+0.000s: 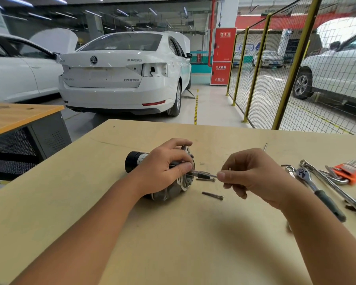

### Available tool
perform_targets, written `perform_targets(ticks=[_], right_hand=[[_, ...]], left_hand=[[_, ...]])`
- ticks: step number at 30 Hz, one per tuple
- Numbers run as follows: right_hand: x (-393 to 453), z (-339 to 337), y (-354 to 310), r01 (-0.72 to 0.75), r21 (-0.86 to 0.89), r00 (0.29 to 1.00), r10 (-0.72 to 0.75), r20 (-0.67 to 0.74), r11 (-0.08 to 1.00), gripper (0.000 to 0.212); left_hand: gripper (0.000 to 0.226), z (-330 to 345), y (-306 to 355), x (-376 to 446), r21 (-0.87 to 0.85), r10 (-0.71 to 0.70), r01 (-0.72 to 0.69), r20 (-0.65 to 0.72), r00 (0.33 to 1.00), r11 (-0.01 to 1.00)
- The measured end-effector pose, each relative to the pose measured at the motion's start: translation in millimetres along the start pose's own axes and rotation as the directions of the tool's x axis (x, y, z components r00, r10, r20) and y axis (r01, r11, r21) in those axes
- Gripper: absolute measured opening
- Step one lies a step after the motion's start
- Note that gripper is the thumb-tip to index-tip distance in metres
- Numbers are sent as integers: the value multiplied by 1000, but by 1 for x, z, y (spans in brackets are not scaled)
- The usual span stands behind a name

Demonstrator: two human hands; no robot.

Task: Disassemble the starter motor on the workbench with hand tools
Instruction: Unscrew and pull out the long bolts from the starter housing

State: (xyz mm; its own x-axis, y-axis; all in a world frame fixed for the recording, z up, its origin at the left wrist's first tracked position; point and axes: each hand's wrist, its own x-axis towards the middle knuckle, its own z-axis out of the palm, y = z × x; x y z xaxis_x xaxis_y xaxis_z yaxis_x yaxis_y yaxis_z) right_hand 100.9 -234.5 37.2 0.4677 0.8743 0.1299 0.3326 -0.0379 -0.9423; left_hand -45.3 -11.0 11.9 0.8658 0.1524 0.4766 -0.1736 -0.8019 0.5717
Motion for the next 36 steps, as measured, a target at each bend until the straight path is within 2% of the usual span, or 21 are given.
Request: perform_targets(ticks=[2, 3, 5, 7, 9, 11, 14, 16, 21, 26, 30, 33, 36], right_hand=[[1, 0, 1, -8, 47, 1000, 9, -12, 999, 12], [1, 1, 1, -31, 76, 999, 33, -30, 997, 10], [3, 3, 3, -89, 81, 994, 93, -51, 993, 8], [4, 10, 6, -134, 11, 990, 134, -51, 991, 12], [6, 19, 8, -162, -89, 985, 157, -67, 983, 17], [7, 29, 8, -157, -213, 984, 136, -112, 964, 22], [9, 40, 3, -58, -574, 988, -38, -153, 817, 24], [7, 45, -2, -36, -668, 980, -104, -169, 743, 20], [3, 47, -6, -69, -695, 960, -141, -240, 715, 11], [3, 46, -6, -89, -675, 943, -158, -294, 732, 13], [4, 41, -9, -30, -625, 963, -145, -227, 780, 21], [3, 43, -10, -30, -652, 982, -98, -160, 757, 31], [3, 44, -12, -33, -667, 983, -95, -155, 744, 29]], left_hand=[[24, -4, 0, 0, -20, -22, 21, -65, 998, 1000], [31, -8, -2, 0, 28, -59, 62, -92, 994, 998], [48, -21, -13, -2, 233, -172, 194, -112, 979, 953], [61, -32, -27, -7, 280, -298, 308, -81, 951, 909], [68, -37, -38, -11, 185, -344, 346, -47, 938, 920], [68, -37, -43, -12, 146, -327, 331, -54, 944, 932], [62, -34, -43, -11, 138, -311, 320, -83, 947, 937], [60, -34, -43, -12, 148, -314, 325, -92, 945, 934], [55, -32, -42, -12, 125, -306, 316, -96, 947, 940], [48, -28, -37, -9, 109, -292, 303, -108, 950, 947], [51, -26, -33, -7, 123, -323, 334, -101, 941, 935], [57, -26, -33, -5, 162, -354, 362, -74, 932, 918], [61, -26, -32, -5, 164, -373, 380, -72, 925, 910]])
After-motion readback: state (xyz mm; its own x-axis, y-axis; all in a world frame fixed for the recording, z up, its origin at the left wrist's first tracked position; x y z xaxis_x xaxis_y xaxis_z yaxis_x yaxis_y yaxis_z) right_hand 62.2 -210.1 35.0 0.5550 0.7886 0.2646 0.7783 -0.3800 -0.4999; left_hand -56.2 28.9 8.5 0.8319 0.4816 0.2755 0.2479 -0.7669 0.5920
